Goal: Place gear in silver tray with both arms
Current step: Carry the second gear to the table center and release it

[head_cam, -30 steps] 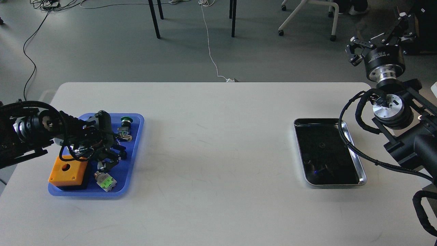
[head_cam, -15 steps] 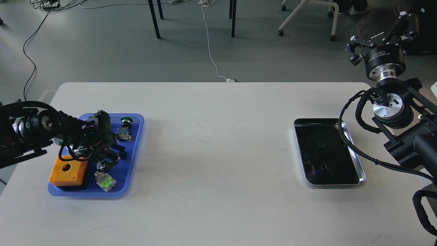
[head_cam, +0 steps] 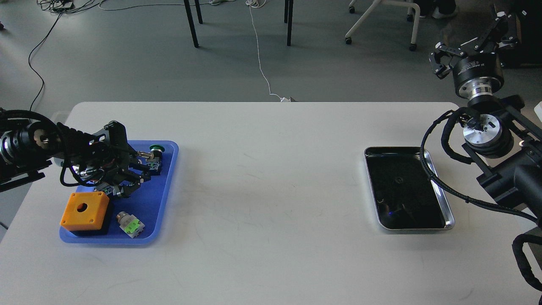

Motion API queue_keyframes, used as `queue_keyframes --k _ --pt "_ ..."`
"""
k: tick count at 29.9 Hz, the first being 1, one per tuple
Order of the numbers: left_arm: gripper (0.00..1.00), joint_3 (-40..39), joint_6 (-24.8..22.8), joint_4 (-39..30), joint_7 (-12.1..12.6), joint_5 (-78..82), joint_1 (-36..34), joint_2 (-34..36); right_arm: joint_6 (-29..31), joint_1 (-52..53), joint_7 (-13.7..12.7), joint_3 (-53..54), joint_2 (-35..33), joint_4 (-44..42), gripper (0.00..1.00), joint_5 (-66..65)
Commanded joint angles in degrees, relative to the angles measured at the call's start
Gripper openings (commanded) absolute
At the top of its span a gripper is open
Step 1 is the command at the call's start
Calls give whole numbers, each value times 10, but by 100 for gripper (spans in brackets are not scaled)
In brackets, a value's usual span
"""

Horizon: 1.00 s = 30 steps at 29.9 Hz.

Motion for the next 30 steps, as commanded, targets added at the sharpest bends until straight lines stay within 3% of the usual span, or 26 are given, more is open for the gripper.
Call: queue_keyframes --k 1,7,18,24,30 --pt "19 -5 6 -9 0 0 -40 -5 0 1 0 0 -1 0 99 0" --pt "19 -25 5 -14 0 0 -88 -90 1 -2 0 -1 -11 1 99 0" --pt "19 -45 -4 -3 0 0 -89 -303 37 -62 0 -6 -112 73 99 0" --pt "19 -52 -9 20 0 0 -81 -356 81 -140 0 -45 -197 146 99 -6" --pt "19 -102 -6 35 0 0 -43 -381 144 -201 0 -43 -260 148 99 -6"
